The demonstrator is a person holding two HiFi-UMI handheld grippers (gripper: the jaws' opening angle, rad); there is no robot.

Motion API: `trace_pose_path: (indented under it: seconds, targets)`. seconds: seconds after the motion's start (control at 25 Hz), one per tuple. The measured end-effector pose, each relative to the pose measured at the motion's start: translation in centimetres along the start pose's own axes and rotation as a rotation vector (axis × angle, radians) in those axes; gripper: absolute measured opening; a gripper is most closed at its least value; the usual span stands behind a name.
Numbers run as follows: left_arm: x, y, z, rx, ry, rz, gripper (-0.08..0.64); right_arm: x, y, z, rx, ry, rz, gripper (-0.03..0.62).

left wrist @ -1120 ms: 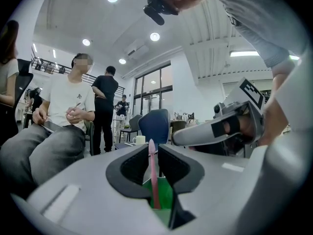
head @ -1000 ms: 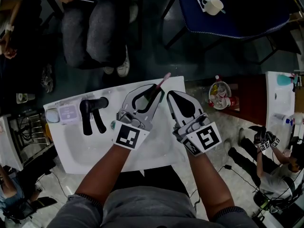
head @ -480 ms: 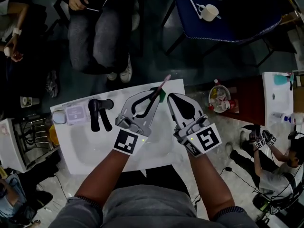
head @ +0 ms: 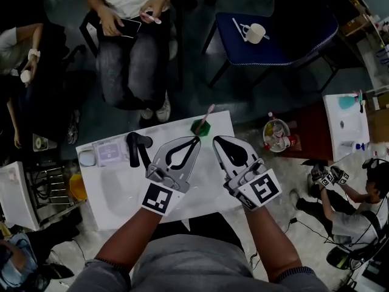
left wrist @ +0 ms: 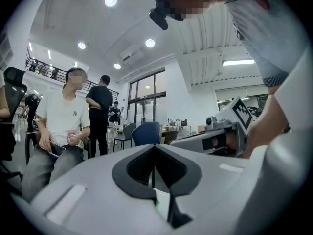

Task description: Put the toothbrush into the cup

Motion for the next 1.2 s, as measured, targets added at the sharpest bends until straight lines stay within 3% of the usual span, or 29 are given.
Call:
trace_pose_path:
  seconds: [0.6, 1.2]
  targets:
    - [6.6, -6.3, 3.8, -0.010, 0.123, 0.005, 0.005, 4.0, -4.8, -8.7, 0.068, -0.078, 0.017, 0.014]
    - [9.9, -8.3, 4.8, -0.014, 0.169, 0.008, 0.006, 5.3, -5.8, -13.0, 0.084, -0.085, 0.028, 0.014]
Point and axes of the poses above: the fingertips, and each gripper's own axes: x backward along the fingers, z to its right, y out of its underside, the point moved 1 cm from there along x, backward along the fingers, and after that the axes turned 6 degrees about -x, right-handed, at the moved point
